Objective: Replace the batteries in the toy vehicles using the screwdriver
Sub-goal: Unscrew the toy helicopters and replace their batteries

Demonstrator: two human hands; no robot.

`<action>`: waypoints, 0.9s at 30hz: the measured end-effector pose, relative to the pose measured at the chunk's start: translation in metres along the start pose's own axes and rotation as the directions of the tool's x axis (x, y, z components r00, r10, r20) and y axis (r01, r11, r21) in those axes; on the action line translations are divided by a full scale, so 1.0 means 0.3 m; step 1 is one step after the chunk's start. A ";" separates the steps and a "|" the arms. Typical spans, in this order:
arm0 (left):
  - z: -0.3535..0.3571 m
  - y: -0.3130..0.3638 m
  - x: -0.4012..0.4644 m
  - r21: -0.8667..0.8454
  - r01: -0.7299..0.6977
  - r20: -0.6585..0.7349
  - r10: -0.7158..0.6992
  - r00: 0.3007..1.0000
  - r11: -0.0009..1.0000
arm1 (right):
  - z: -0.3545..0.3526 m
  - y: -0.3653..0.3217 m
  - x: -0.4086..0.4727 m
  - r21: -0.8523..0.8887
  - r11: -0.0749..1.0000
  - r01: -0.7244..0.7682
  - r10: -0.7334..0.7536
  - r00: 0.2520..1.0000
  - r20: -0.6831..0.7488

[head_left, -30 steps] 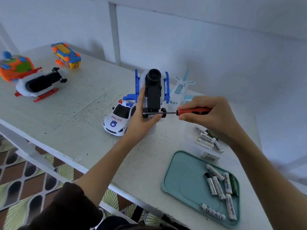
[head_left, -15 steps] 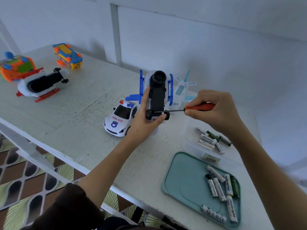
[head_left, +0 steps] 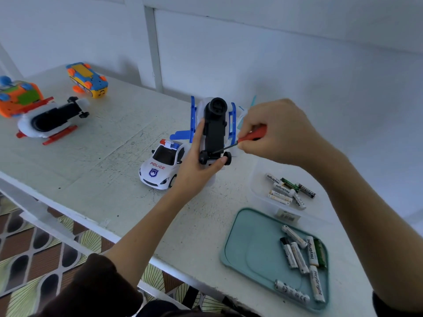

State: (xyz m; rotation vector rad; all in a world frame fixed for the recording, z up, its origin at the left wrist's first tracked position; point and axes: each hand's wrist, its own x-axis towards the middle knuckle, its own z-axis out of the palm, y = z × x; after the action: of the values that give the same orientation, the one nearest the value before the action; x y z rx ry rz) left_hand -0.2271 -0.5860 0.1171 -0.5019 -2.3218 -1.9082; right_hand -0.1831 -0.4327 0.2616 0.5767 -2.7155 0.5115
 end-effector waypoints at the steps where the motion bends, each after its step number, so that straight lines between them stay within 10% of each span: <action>1: 0.002 -0.003 0.001 -0.010 -0.003 0.002 0.003 1.000 1.000 | -0.012 -0.025 0.014 -0.086 0.996 0.018 -0.015 0.999 0.041; 8: -0.007 -0.001 0.003 -0.006 0.021 -0.018 -0.021 1.000 1.000 | -0.055 -0.114 0.070 -0.128 0.974 0.186 -0.141 0.944 0.297; 15: -0.005 -0.013 0.003 -0.013 0.003 -0.022 -0.004 1.000 1.000 | -0.056 -0.129 0.093 -0.471 0.877 0.097 -0.001 0.980 0.200; 27: 0.003 0.002 0.008 -0.039 -0.028 -0.031 0.027 0.999 0.999 | -0.026 -0.117 0.030 -0.196 0.965 0.173 -0.163 0.984 0.067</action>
State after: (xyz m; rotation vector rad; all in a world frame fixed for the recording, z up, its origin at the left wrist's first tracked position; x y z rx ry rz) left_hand -0.2292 -0.5846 0.1181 -0.5021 -2.2506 -1.9389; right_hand -0.1737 -0.4625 0.2814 0.7641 -2.6898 0.1791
